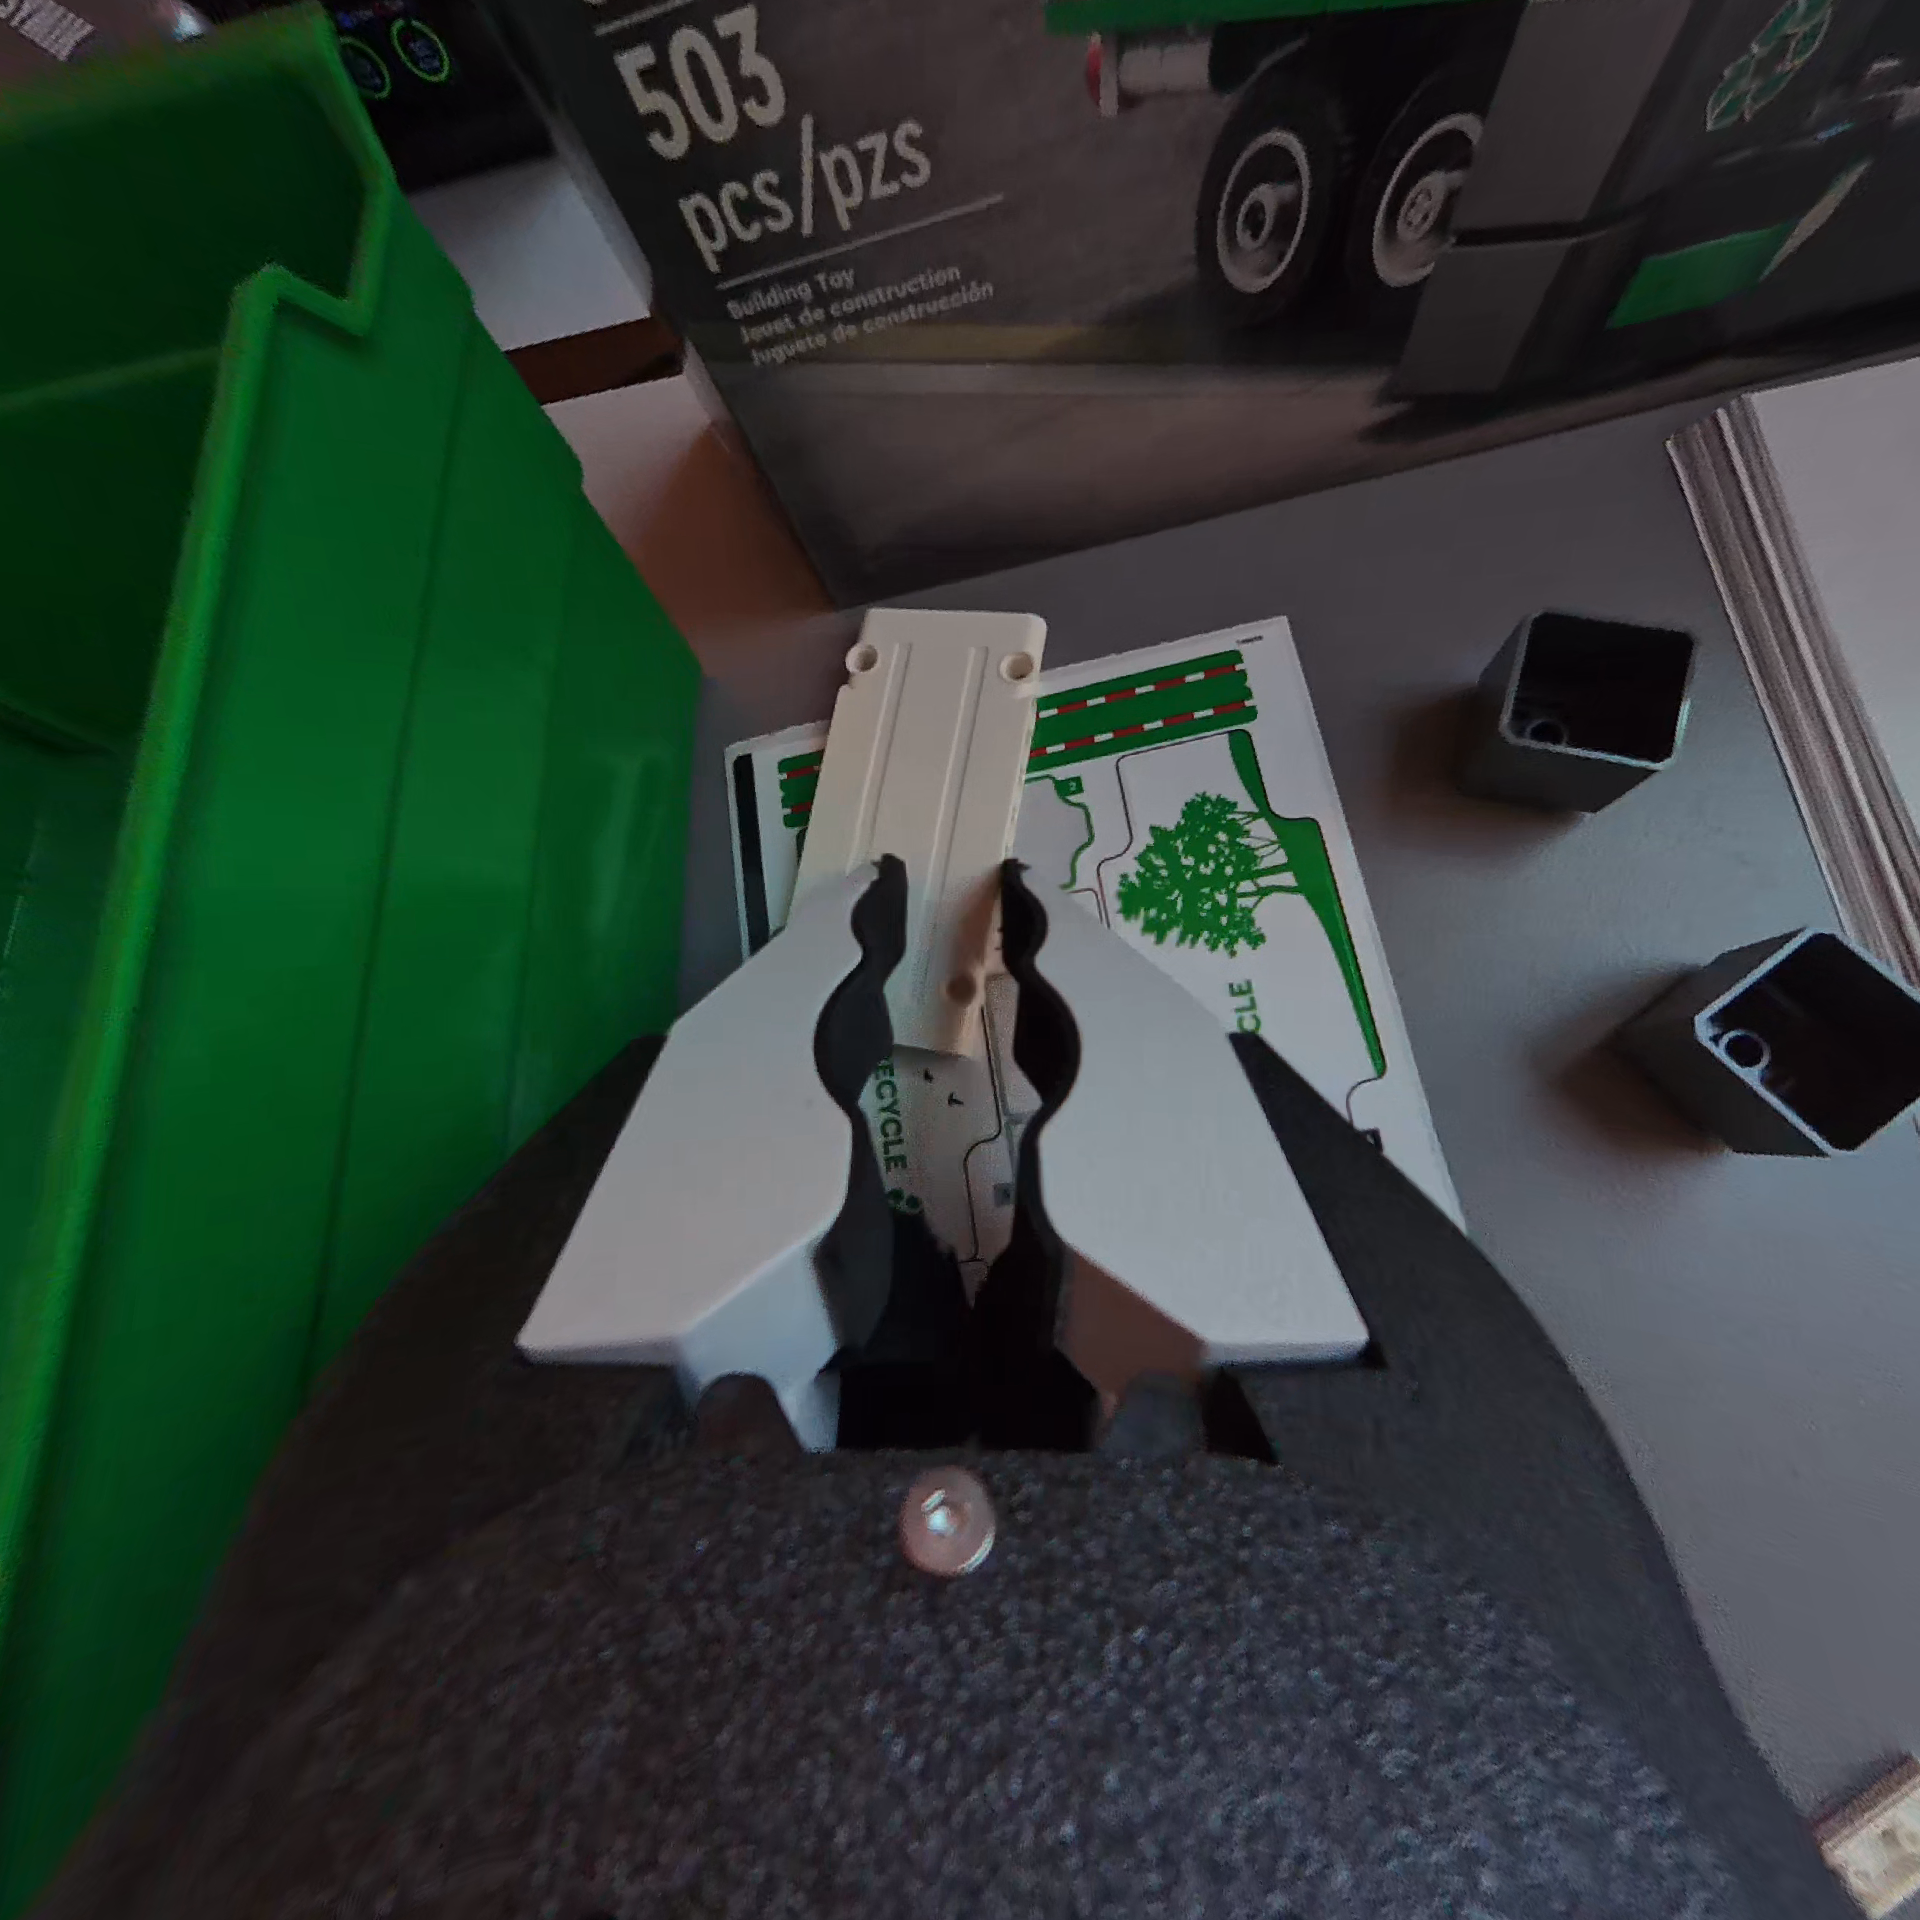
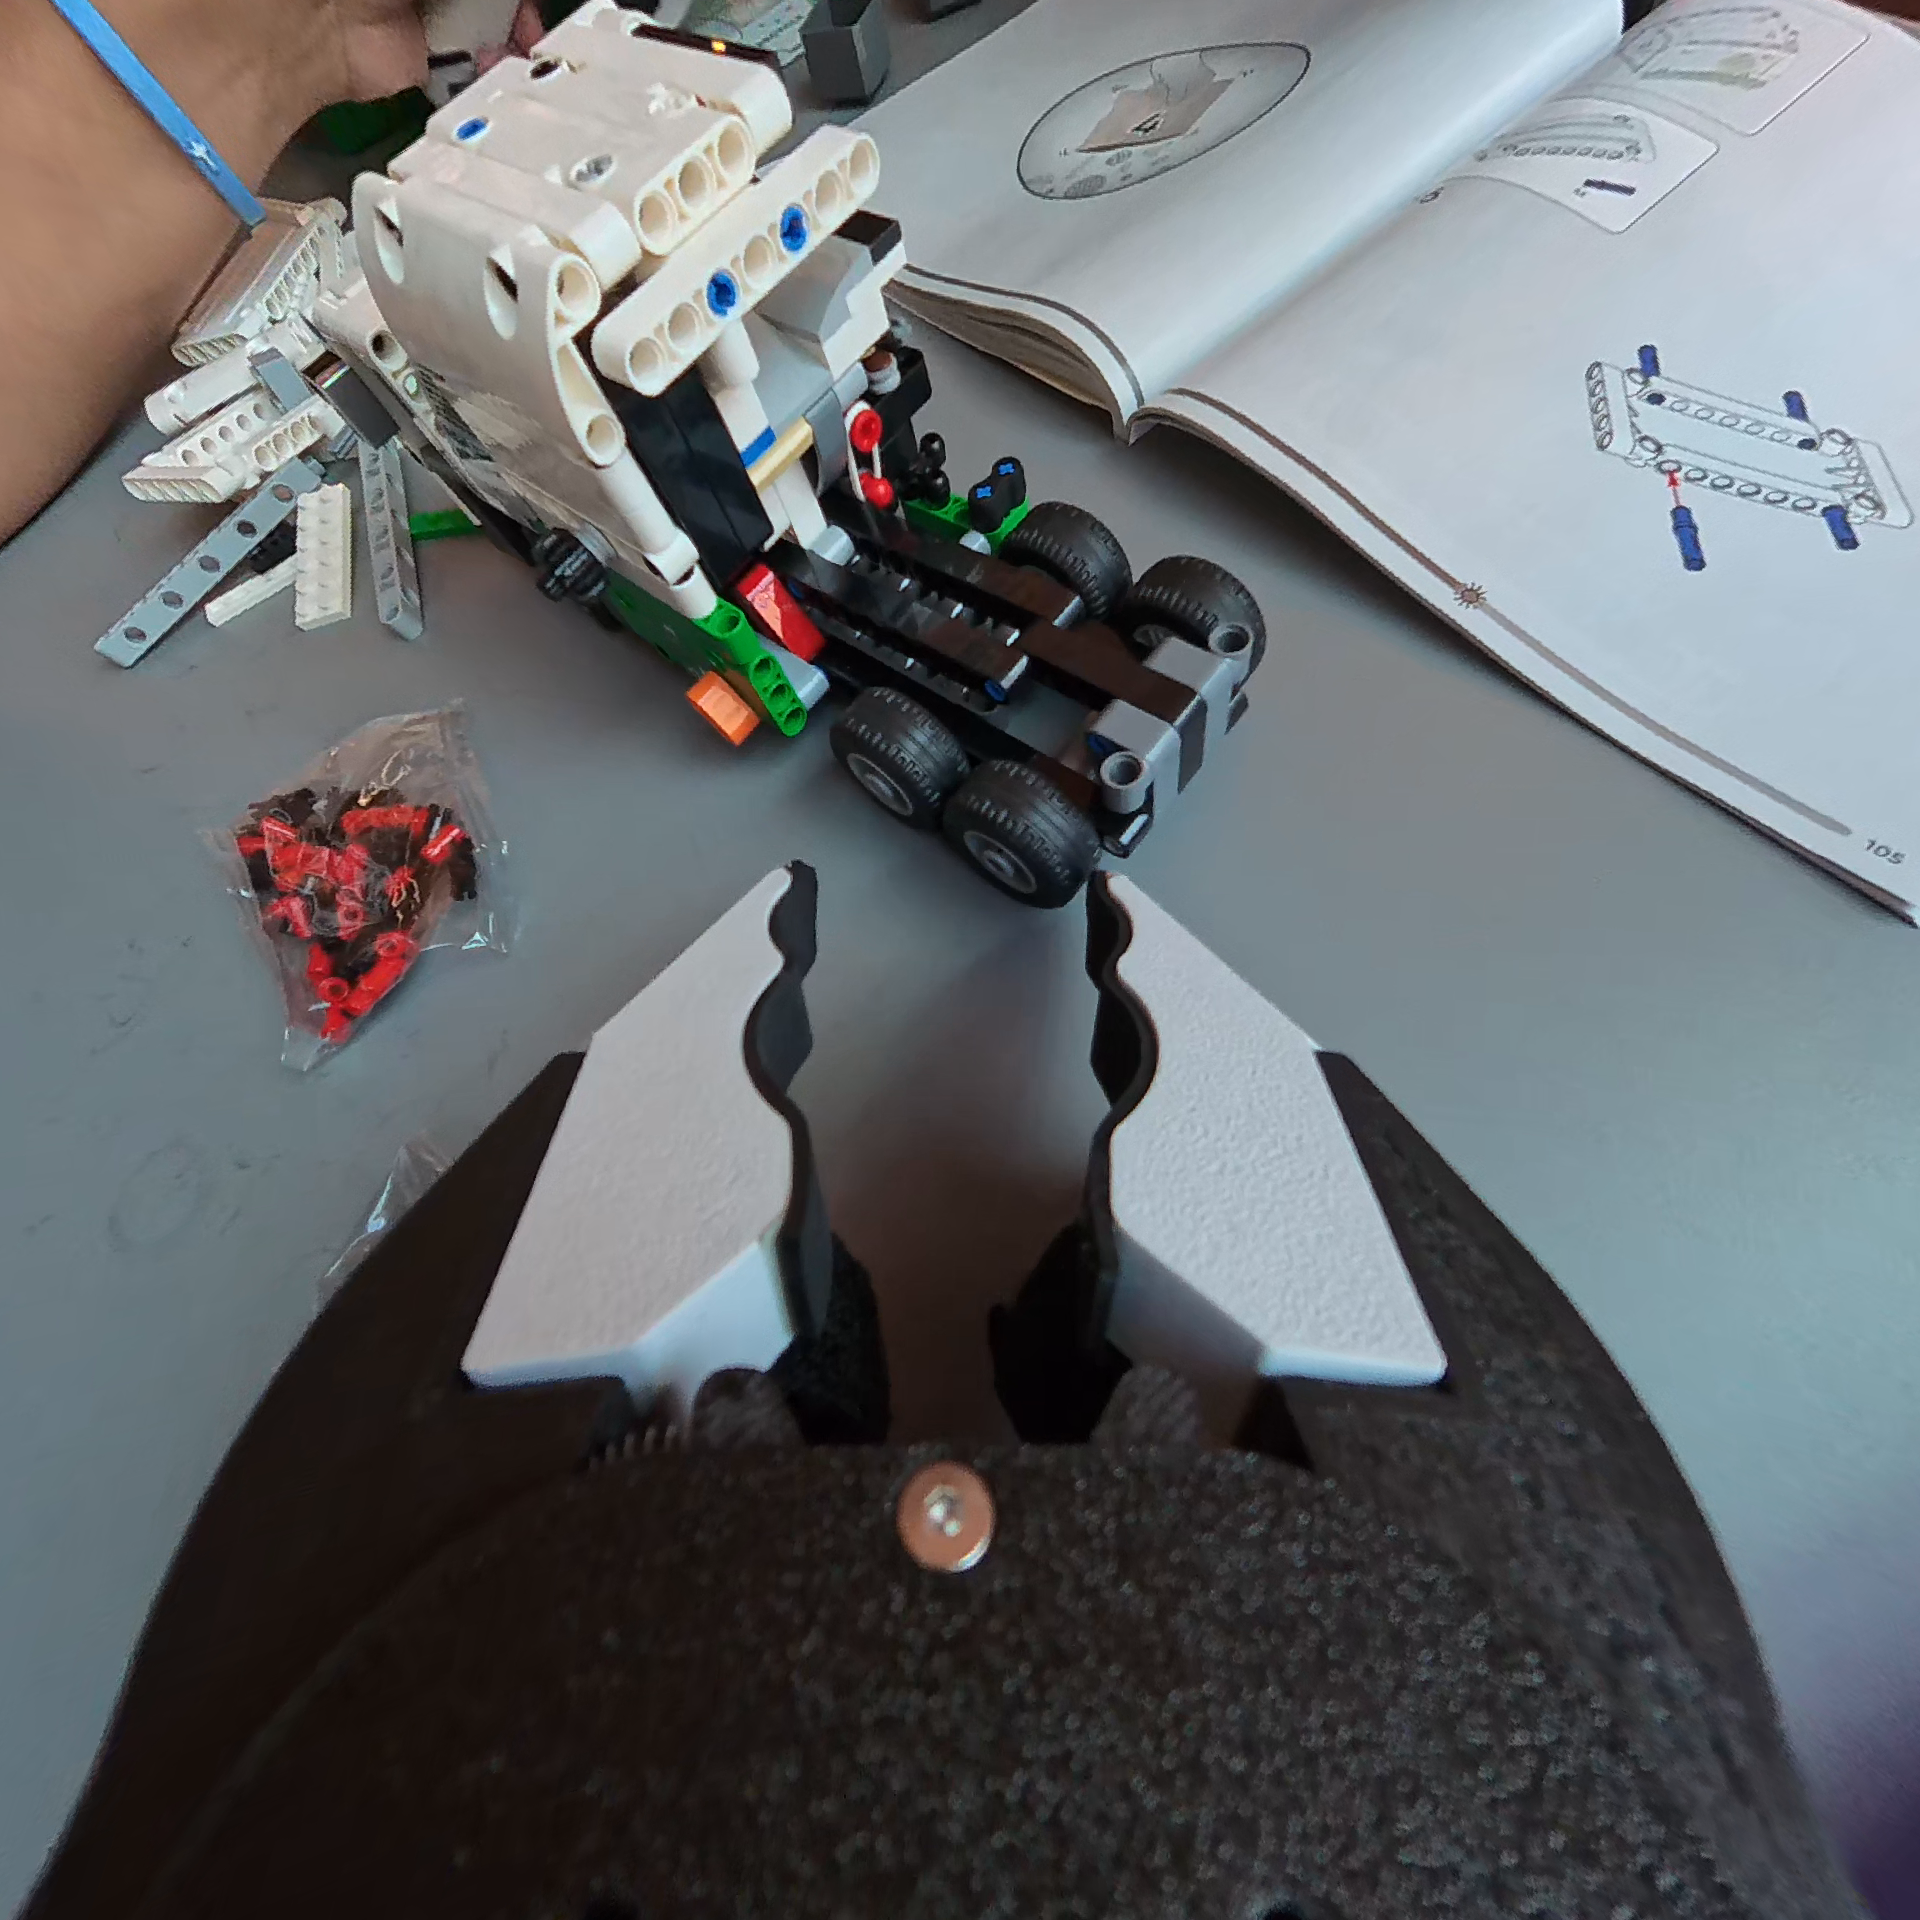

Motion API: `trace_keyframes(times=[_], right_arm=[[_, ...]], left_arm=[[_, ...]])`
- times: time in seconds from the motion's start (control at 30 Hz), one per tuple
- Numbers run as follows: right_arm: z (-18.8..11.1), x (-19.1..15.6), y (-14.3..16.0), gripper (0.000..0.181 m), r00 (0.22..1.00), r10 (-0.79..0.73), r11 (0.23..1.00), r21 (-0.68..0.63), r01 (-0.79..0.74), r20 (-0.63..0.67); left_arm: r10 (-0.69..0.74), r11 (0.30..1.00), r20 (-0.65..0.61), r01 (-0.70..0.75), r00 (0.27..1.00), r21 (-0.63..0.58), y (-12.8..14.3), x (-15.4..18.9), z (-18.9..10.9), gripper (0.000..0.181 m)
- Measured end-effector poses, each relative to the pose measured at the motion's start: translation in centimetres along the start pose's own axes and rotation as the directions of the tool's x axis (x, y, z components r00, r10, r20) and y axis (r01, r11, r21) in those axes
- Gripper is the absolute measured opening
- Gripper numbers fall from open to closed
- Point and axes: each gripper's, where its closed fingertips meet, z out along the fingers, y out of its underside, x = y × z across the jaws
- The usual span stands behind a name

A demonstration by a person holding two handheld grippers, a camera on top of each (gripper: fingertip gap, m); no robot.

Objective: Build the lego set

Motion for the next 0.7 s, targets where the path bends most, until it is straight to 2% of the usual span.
trace_keyframes(times=[0.2, 0.27, 0.3, 0.4, 0.5, 0.6, 0.7], right_arm=[[0.0, -0.1, 0.0, 0.051, 1.000, 0.020, 1.000, 0.000, -0.020, 0.013], [-0.1, -0.1, 0.0, 0.050, 1.000, 0.024, 1.000, 0.004, -0.024, 0.016], [-0.1, -0.1, 0.0, 0.050, 1.000, 0.026, 1.000, 0.006, -0.026, 0.017], [-0.1, -0.1, -0.1, 0.050, 0.999, 0.027, 1.000, 0.007, -0.027, 0.019], [-0.1, -0.1, 0.0, 0.050, 1.000, 0.024, 1.000, 0.006, -0.024, 0.019], [-0.2, -0.2, 0.0, 0.049, 0.999, 0.029, 1.000, 0.007, -0.030, 0.024], [-0.2, -0.2, -0.1, 0.049, 0.999, 0.035, 0.999, 0.012, -0.036, 0.028]], left_arm=[[0.011, 1.000, -0.039, -0.012, 0.999, -0.006, 0.0, 0.7, -0.4, 0.008], [0.020, 1.000, -0.012, -0.020, 1.000, 0.005, -0.2, 0.4, -1.0, 0.007], [0.026, 0.999, 0.029, -0.027, 0.999, 0.021, -0.5, -0.2, -1.5, 0.012], [0.030, 0.999, 0.107, -0.032, 0.994, 0.024, -0.7, -1.2, -1.9, 0.043], [-0.043, 0.998, 0.056, 0.046, 0.997, -0.047, 0.4, -0.5, -0.9, 0.071], [-0.098, 0.994, 0.029, 0.099, 0.995, -0.049, 0.3, -0.2, -0.3, 0.089], [-0.079, 0.996, 0.060, 0.081, 0.995, -0.041, -0.1, -0.6, 0.0, 0.098]])
